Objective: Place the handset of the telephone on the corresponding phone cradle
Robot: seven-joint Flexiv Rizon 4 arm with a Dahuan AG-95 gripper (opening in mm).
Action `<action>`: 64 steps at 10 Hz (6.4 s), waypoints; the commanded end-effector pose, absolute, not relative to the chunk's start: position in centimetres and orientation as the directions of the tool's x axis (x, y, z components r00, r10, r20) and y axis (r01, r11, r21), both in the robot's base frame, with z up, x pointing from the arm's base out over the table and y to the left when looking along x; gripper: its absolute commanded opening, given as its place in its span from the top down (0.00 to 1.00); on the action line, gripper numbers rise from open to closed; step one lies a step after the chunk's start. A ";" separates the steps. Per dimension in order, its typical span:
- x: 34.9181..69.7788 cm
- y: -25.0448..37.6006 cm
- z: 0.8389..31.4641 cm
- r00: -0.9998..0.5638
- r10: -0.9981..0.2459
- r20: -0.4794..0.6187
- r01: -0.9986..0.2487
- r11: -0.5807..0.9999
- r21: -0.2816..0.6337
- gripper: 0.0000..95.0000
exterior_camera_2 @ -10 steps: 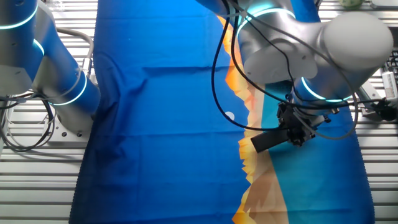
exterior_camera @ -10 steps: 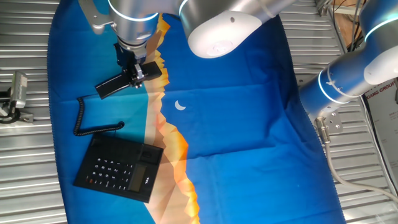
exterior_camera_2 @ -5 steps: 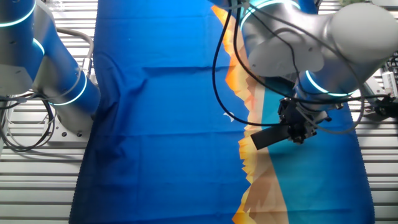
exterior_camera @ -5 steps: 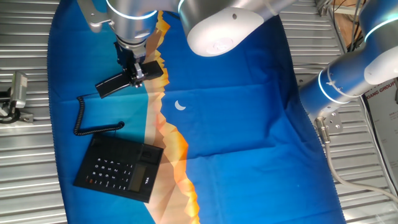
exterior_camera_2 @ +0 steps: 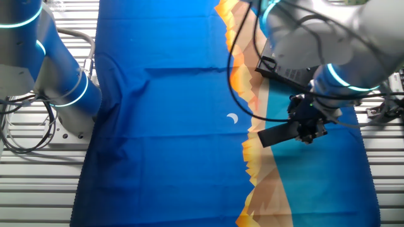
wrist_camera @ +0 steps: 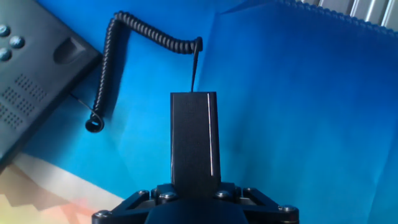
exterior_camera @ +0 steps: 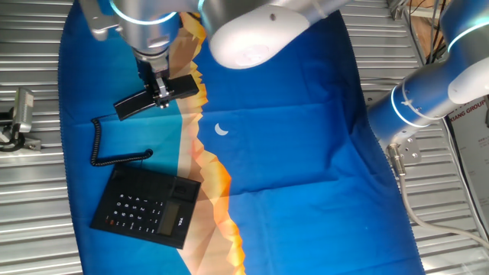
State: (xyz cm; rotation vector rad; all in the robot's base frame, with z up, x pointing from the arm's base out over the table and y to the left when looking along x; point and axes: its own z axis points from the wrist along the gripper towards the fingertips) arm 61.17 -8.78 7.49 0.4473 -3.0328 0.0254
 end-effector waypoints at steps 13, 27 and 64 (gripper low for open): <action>62.4 -6.9 7.5 -0.984 -0.155 0.084 -0.159 0.987 -0.033 1.00; 62.4 -4.3 7.7 -0.998 0.011 0.067 0.008 0.999 -0.049 1.00; 62.7 2.5 9.0 -0.967 0.255 0.016 0.254 0.967 -0.010 1.00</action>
